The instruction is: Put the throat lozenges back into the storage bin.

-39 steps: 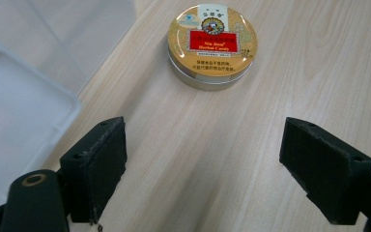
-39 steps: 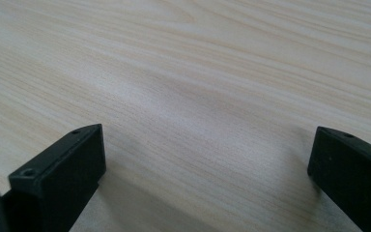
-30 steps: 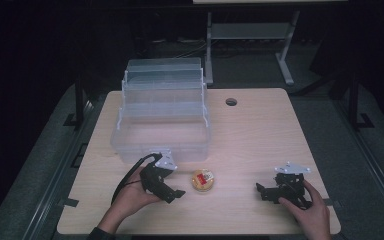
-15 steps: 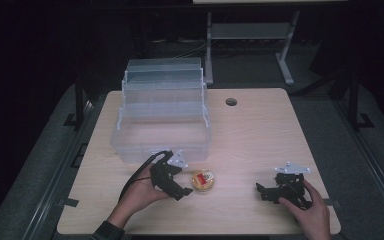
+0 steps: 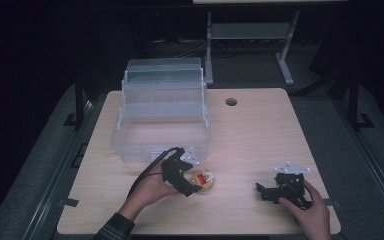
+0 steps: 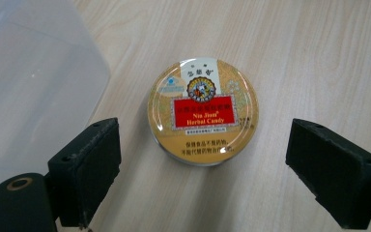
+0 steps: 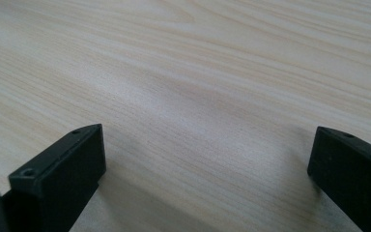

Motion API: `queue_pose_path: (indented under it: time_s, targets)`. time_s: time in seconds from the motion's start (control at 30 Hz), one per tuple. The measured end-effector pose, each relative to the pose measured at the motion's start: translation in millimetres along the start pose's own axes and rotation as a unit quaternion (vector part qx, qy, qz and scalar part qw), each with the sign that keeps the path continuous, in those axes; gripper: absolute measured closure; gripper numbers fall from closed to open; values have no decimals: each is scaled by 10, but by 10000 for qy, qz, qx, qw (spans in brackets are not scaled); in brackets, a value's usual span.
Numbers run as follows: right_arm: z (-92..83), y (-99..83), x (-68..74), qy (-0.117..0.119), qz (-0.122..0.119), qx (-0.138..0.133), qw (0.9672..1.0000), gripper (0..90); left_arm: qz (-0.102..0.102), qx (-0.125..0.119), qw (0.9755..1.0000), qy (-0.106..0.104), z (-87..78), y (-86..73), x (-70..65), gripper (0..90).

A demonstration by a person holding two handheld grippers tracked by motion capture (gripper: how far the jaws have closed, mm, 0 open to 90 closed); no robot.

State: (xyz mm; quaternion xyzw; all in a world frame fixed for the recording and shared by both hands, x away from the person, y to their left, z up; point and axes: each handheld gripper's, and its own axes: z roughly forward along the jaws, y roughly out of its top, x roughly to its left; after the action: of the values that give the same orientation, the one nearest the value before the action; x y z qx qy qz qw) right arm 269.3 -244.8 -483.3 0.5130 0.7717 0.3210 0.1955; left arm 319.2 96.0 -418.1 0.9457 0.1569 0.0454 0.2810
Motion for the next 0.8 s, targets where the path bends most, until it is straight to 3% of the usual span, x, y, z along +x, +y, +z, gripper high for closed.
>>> queue_pose_path:
  time_s: [0.23, 0.4, 0.8]
  targets:
    - [0, 0, 0, 1, 2, 1, 10000, 0, 62, 23, 10000, -56, 95, 90, 5, 118]
    - [0, 0, 0, 1, 2, 1, 10000, 0, 215, 209, 9995, -53, 173, 164, 13, 117]
    - [0, 0, 0, 0, 2, 1, 10000, 0, 323, 505, 9981, -104, 349, 264, 26, 117]
